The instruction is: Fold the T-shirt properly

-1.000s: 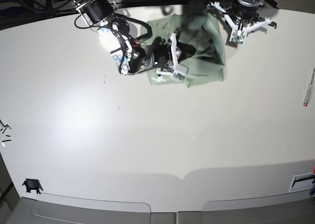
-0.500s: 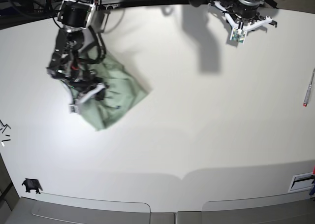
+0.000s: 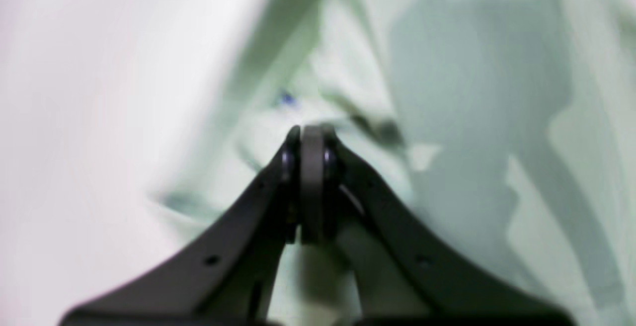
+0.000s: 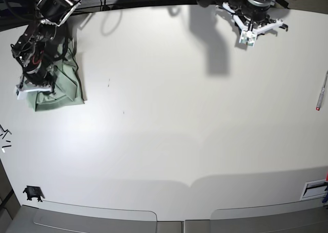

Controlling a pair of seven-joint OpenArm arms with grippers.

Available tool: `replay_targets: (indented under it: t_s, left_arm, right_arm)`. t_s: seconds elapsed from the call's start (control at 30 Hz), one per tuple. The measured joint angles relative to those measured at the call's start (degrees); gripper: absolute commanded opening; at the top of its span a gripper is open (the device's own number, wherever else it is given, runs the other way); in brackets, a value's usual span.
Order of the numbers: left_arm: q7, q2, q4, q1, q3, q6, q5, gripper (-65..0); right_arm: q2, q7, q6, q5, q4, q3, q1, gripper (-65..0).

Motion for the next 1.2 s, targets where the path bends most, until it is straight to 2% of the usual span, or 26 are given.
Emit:
replay_targets:
  t_s: [0.1, 0.17, 0.23, 0.33, 0.43, 0.57, 0.67, 0.8, 0.9, 1.03, 1.2]
  left_arm:
    - [-1.03, 0.00, 0.00, 0.02, 0.00, -0.02, 0.15, -64.0]
    - [-1.18, 0.02, 0.00, 0.00, 0.00, 0.00, 0.42, -65.0]
    - [-0.85, 0.00, 0.00, 0.44, 0.00, 1.55, 0.37, -65.0]
    - [-1.07, 0.00, 0.00, 3.30, -0.07, 2.97, 3.45, -65.0]
    - [-1.25, 0.07, 0.00, 7.21, -1.18, 4.52, 6.62, -65.0]
    - [-0.92, 0.11, 0.00, 14.16, -6.29, 5.18, 6.36, -65.0]
    - [-0.66, 0.11, 0.00, 20.74, -10.16, 5.03, 5.35, -65.0]
    - [0.15, -0.04, 0.00, 28.92, -16.00, 5.22, -0.13, -65.0]
    - [-0.31, -2.10, -2.54, 32.20, -18.36, 0.92, -7.04, -65.0]
    - [-4.46, -4.94, -16.17, 31.26, -18.05, -6.91, -15.39, -65.0]
    - [-11.37, -5.88, -38.10, 29.55, -18.16, -10.36, -18.38, -65.0]
  right_arm:
    - [1.07, -0.52, 1.44, 1.88, 7.13, 0.04, 3.28, -65.0]
    - [1.29, -2.01, 4.87, 5.46, 13.79, 0.04, 4.46, -65.0]
    - [1.09, -4.42, 9.11, 10.71, 20.15, 0.02, 4.11, -65.0]
    - [1.01, -9.77, 12.22, 16.90, 28.20, -0.07, 1.49, -65.0]
    - [1.27, -12.02, 13.66, 22.62, 34.49, -0.02, -4.70, -65.0]
    - [1.29, -16.35, 15.52, 26.45, 38.25, -0.13, -16.39, -65.0]
    - [3.28, -19.45, 17.77, 30.08, 38.64, -0.28, -25.35, -65.0]
    - [6.36, -21.24, 19.71, 29.22, 38.51, -1.95, -38.25, -65.0]
    - [8.09, -23.63, 20.13, 29.03, 38.56, -6.93, -47.45, -65.0]
    - [10.95, -23.61, 20.20, 24.15, 37.57, -17.55, -56.24, -65.0]
    - [14.62, -19.15, 20.24, 14.38, 29.49, -32.35, -59.01, -65.0]
